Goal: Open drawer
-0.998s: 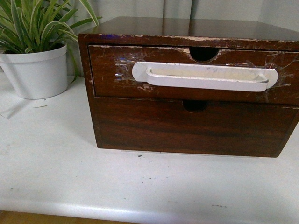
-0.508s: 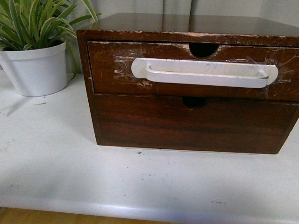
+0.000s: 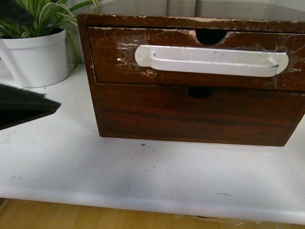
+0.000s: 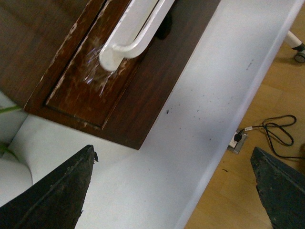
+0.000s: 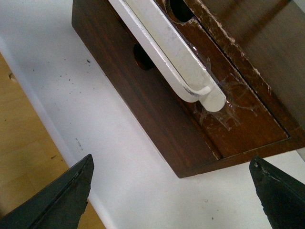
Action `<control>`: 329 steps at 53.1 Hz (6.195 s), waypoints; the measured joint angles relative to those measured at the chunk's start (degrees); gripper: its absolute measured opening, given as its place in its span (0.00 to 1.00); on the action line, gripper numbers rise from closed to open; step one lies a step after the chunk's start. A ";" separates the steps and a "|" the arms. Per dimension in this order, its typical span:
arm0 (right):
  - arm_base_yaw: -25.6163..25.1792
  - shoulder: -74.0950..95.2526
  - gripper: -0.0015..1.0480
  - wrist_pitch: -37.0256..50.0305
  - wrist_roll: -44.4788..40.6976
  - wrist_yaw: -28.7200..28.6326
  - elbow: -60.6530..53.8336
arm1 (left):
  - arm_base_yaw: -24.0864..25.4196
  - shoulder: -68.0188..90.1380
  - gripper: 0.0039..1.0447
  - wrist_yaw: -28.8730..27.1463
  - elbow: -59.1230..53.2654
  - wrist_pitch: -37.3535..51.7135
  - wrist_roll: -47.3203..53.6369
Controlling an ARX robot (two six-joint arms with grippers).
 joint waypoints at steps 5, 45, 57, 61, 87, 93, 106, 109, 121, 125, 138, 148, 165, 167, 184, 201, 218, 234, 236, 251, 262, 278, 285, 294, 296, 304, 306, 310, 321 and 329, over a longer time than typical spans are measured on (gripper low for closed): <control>0.55 2.97 0.91 -2.08 -2.86 0.42 2.86 | -2.54 4.24 0.94 0.94 4.20 -2.73 2.16; 3.76 13.53 0.91 -8.00 -16.92 2.73 9.84 | -10.93 29.46 0.94 -1.33 22.93 -3.26 6.36; 7.13 17.03 0.91 -6.23 -16.76 4.33 11.17 | -11.10 32.61 0.94 -1.18 25.11 -2.19 6.38; 7.87 17.86 0.91 -5.55 -16.63 4.83 11.50 | -11.13 33.24 0.94 -0.79 25.44 -2.19 6.38; 10.32 24.50 0.91 -1.73 -14.99 7.37 14.56 | -11.17 36.81 0.94 -0.50 26.93 -3.58 7.26; 11.04 25.57 0.91 -0.24 -13.79 7.61 14.58 | -11.17 36.85 0.94 -0.57 26.91 -3.39 7.28; 11.82 27.23 0.91 0.39 -12.72 8.20 14.58 | -10.93 36.94 0.94 -0.59 26.47 -2.60 7.58; 11.96 27.45 0.91 0.46 -12.74 8.24 14.58 | -10.78 36.94 0.94 -0.50 26.36 -2.54 7.89; 12.44 28.13 0.91 -0.57 -12.68 6.99 14.73 | -10.62 36.87 0.94 0.24 26.01 -3.28 8.83; 12.72 28.04 0.91 -2.80 -13.22 6.45 15.15 | -10.56 36.61 0.94 0.52 26.01 -4.98 10.25; 13.35 26.34 0.91 -8.59 -16.33 5.27 15.37 | -10.93 34.56 0.94 0.22 24.83 -8.68 14.03; 13.70 23.91 0.91 -11.37 -18.36 4.68 14.01 | -12.02 31.89 0.94 -0.61 22.36 -10.40 16.26; 14.51 17.38 0.91 -12.85 -20.48 2.01 8.04 | -14.80 25.24 0.94 -2.08 15.78 -11.61 18.80; 14.60 17.07 0.91 -12.85 -20.44 1.60 7.54 | -14.99 24.72 0.94 -2.08 15.30 -11.67 18.78; 14.64 15.47 0.91 -9.99 -17.57 -0.07 5.40 | -15.72 21.16 0.94 -0.68 10.93 -6.05 15.72; 12.04 8.79 0.91 -2.56 -13.97 -2.14 2.89 | -14.27 14.38 0.94 1.27 6.73 9.31 7.30; 2.08 -7.67 0.91 13.84 -3.48 -6.60 -11.78 | -5.81 -3.10 0.94 -5.31 -15.21 35.17 -14.12; -12.63 -27.96 0.91 24.52 17.11 -10.03 -31.82 | -1.60 -19.96 0.94 -23.96 -35.06 44.06 -30.18; -13.77 -29.62 0.91 24.35 18.60 -10.38 -32.81 | -2.12 -22.03 0.94 -26.03 -36.37 42.75 -32.39; -22.58 -38.84 0.91 23.04 29.77 -14.19 -38.05 | -4.83 -41.53 0.94 -41.51 -44.41 25.97 -48.22; -24.28 -40.44 0.91 23.19 36.52 -15.04 -38.51 | -5.44 -47.36 0.94 -43.28 -45.46 22.69 -53.77; -14.73 -53.33 0.59 19.21 45.22 14.73 -40.48 | 0.55 -56.50 0.60 -34.58 -45.57 22.60 -48.83; -6.43 -54.14 0.30 17.79 46.47 25.35 -40.54 | 5.88 -57.92 0.31 -29.27 -45.57 21.14 -48.04; -2.99 -54.38 0.01 17.75 46.69 26.64 -40.54 | 16.06 -59.01 0.04 -19.80 -45.59 19.96 -47.63; -2.99 -54.38 0.01 17.75 46.69 26.64 -40.54 | 16.68 -59.06 0.04 -19.54 -45.59 19.96 -47.63; -2.95 -54.38 0.01 17.75 46.71 26.60 -40.54 | 16.81 -59.10 0.04 -18.88 -45.59 19.96 -47.60; -2.95 -54.38 0.01 17.75 46.71 26.60 -40.54 | 16.85 -59.10 0.04 -18.88 -45.59 19.96 -47.60; -2.95 -54.38 0.01 17.75 46.71 26.60 -40.54 | 16.87 -59.10 0.04 -18.91 -45.59 19.96 -47.60; -2.95 -54.38 0.25 17.75 46.71 26.60 -40.54 | 16.92 -59.10 0.27 -18.91 -45.59 19.96 -47.60; -2.95 -54.38 0.54 17.75 46.71 26.60 -40.54 | 16.92 -59.10 0.57 -18.91 -45.59 19.96 -47.60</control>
